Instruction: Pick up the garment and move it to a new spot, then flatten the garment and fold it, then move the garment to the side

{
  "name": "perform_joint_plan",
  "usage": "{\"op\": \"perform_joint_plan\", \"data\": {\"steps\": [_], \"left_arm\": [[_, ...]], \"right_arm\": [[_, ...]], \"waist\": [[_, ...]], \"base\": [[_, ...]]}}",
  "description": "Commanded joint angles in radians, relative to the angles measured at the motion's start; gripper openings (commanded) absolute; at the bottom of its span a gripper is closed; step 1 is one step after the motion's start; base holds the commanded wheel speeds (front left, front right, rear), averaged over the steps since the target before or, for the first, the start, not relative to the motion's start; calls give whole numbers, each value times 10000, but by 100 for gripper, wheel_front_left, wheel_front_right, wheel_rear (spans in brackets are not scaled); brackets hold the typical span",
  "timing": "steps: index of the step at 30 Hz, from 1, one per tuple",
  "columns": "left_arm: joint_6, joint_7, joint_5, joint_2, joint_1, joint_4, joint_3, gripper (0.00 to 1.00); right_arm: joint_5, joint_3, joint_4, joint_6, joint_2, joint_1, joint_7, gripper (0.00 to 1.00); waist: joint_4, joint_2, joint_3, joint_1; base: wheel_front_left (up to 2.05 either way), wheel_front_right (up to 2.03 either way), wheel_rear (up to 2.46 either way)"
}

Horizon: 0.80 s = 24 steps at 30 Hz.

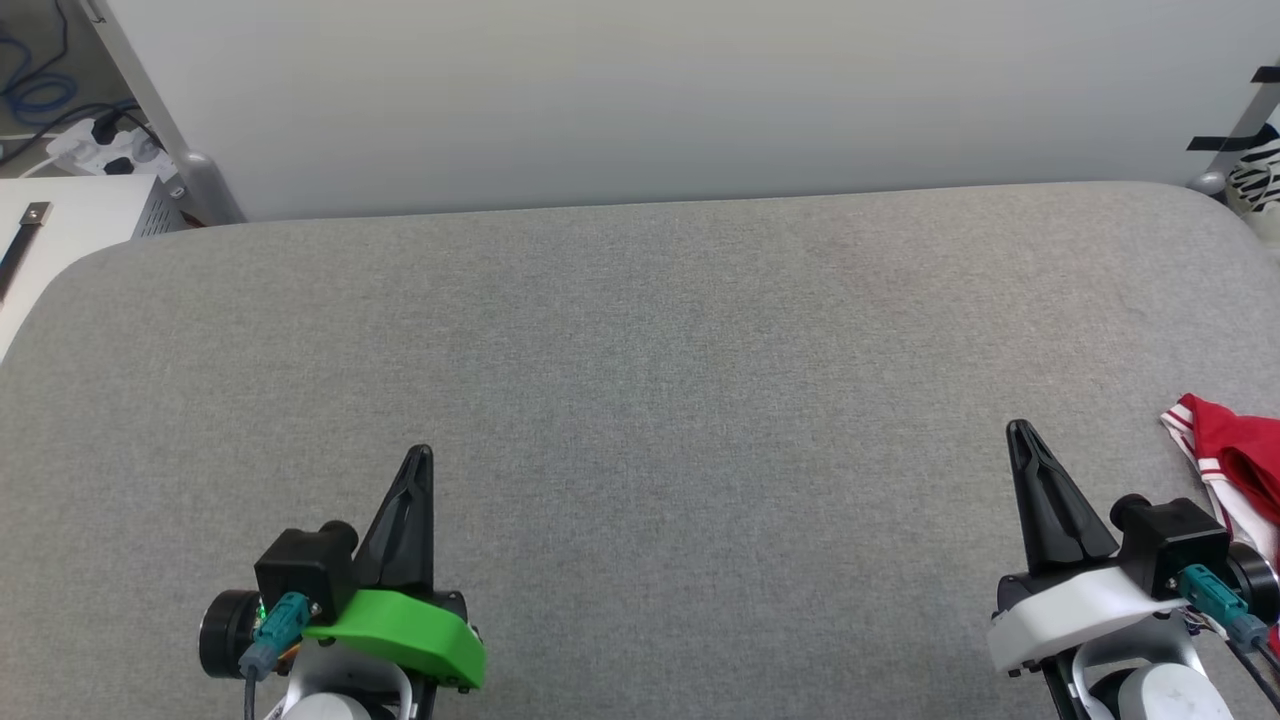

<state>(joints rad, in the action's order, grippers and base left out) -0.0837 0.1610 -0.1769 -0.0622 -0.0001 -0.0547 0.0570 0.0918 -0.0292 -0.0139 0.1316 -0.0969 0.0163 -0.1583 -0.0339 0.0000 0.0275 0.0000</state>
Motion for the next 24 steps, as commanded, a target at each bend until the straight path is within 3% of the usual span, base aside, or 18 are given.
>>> {"op": "perform_joint_plan", "data": {"steps": [1,24], "left_arm": [[61,-57,109,44,1,46,-58,0],[312,-560,646,69,1,209,-224,0]], "right_arm": [[-89,24,40,-4,62,-62,54,0],[-357,111,72,-6,193,-95,549,0]], "waist": [[6,0,-5,0],[114,0,-93,0]], "base": [[0,0,0],[0,0,0]]}}
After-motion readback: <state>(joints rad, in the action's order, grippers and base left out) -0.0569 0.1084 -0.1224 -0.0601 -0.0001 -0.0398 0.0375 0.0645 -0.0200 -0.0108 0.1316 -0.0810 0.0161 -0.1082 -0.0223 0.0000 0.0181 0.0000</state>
